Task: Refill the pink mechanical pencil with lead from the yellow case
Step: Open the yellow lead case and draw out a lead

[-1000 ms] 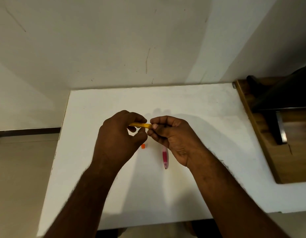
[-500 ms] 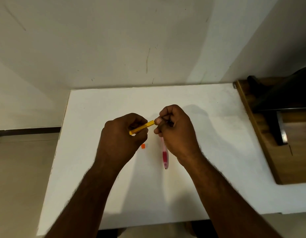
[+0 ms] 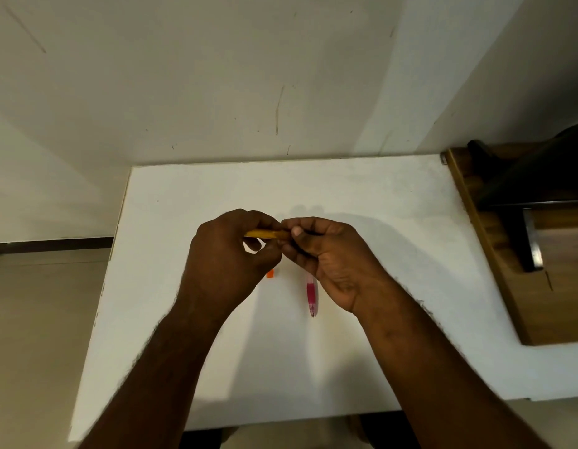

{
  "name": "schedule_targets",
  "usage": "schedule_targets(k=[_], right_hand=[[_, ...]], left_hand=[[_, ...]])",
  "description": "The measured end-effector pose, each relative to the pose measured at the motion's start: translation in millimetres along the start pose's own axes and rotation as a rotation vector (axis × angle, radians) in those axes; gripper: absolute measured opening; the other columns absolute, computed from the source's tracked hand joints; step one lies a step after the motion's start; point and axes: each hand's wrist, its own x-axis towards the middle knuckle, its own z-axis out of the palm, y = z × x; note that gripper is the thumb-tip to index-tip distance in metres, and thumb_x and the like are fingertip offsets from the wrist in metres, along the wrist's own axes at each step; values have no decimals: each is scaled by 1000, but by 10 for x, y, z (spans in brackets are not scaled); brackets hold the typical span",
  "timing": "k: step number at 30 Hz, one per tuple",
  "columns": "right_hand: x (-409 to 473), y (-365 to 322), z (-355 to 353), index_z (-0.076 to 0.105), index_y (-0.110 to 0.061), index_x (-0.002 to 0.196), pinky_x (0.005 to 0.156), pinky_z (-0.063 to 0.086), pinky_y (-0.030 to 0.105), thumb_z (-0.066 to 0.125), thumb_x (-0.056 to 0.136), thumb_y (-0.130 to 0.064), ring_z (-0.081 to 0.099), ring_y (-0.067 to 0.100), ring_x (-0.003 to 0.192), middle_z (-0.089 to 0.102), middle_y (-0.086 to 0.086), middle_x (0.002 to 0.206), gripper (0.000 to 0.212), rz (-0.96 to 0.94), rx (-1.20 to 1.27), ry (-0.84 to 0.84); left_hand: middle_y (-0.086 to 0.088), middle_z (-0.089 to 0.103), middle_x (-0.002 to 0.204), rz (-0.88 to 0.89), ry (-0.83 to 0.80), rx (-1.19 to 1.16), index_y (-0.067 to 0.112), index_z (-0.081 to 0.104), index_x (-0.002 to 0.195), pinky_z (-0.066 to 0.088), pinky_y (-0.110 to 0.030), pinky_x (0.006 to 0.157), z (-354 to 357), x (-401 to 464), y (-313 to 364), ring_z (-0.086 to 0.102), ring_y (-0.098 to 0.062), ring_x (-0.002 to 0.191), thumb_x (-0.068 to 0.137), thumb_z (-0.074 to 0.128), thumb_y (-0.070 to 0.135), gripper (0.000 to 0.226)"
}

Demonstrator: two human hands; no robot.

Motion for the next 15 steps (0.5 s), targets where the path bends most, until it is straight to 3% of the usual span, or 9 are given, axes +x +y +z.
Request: schedule_targets(k=[3,8,15], right_hand=[[1,-2,0,75,-9,95,81,63,28,60,96,4,78,18,82,77,8,97,20,-50,-84,21],[10,11,10,78,-9,103,90,62,40,63,97,-5,78,22,85,79,10,96,16,-257,-567,143],[2,-31,31,75,-12,107,91,61,43,56,103,-17,77,19,87,79,7,97,20,-317,-651,166]], left_hand=[[21,72,78,-10,-14,28,39,75,88,45,-15,67,-5,1,-17,65,2,77,69,67,31,22],[17,74,71,-71,-69,61,36,75,85,48,-14,63,27,-15,-46,68,5,72,75,75,20,18],[10,76,72,-116,-88,17,29,77,89,58,-29,71,77,-2,-43,72,-3,71,79,77,17,16]])
